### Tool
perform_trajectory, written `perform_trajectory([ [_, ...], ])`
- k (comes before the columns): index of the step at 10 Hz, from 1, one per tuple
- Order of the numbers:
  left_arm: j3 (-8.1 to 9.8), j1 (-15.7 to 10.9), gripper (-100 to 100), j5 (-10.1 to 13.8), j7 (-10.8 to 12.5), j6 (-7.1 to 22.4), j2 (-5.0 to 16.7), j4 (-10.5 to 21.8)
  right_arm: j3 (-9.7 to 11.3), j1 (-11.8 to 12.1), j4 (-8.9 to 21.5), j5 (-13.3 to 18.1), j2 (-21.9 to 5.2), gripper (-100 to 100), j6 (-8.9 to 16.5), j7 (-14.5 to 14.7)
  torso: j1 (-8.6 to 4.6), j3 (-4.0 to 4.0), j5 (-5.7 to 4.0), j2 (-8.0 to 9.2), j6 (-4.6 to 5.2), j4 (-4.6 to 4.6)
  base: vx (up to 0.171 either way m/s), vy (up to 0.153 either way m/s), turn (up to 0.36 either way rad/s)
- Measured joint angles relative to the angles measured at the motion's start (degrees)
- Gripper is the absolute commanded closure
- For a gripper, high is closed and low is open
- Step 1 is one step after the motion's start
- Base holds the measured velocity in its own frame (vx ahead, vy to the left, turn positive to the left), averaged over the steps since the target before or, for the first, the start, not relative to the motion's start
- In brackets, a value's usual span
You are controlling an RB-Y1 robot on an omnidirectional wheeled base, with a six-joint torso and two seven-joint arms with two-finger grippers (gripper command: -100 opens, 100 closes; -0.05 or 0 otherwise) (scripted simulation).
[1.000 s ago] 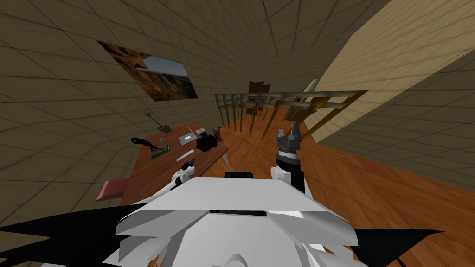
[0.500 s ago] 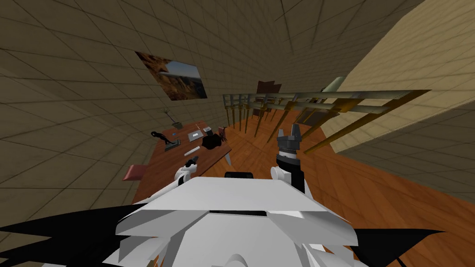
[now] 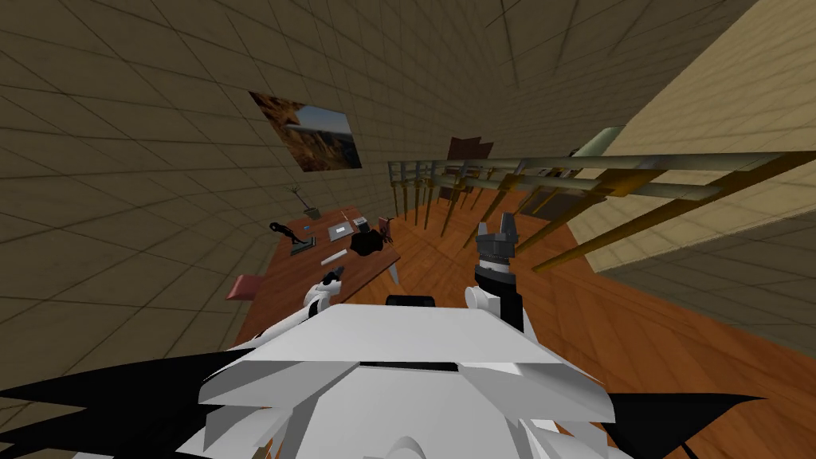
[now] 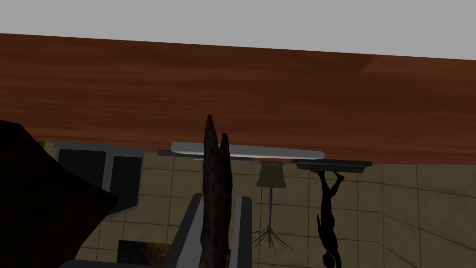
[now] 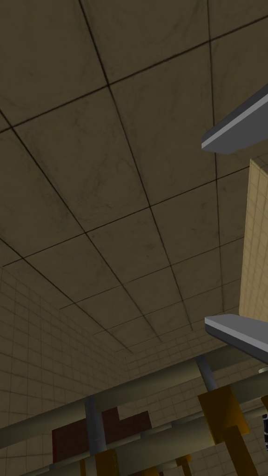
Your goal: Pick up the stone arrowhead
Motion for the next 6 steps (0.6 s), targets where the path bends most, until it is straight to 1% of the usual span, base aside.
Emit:
perform_trajectory([
  [1,0.86,-2.3,100,-0.7,-1.1,-1.8,0.5,3.6,0.0,0.0,0.0,0.0,0.0,0,0.0,0.0,0.02,-0.05,-0.01,-0.08,-0.16,-0.04,0.05,-0.014,0.238],
  [2,-0.23,-2.0,100,-0.6,-0.7,-1.9,0.4,3.0,0.0,0.0,0.0,0.0,0.0,0,0.0,0.0,0.01,-0.05,-0.01,-0.08,-0.12,-0.04,0.021,-0.009,0.013],
  [3,-2.05,-1.2,100,-0.4,0.5,-0.9,0.3,1.4,0.0,0.0,0.0,0.0,0.0,0,0.0,0.0,0.0,-0.02,0.01,-0.04,0.0,-0.01,0.045,-0.009,0.308],
  [4,-1.43,-3.0,100,-0.9,0.0,-1.5,0.2,3.2,0.0,0.0,0.0,0.0,0.0,0,0.0,0.0,0.0,-0.06,-0.01,-0.1,-0.13,-0.04,0.052,-0.029,0.224],
  [6,-4.59,-1.9,100,-0.6,2.0,-0.4,0.1,0.9,0.0,0.0,0.0,0.0,0.0,0,0.0,0.0,-0.04,-0.03,0.01,-0.05,0.01,-0.01,0.012,-0.01,-0.023],
])
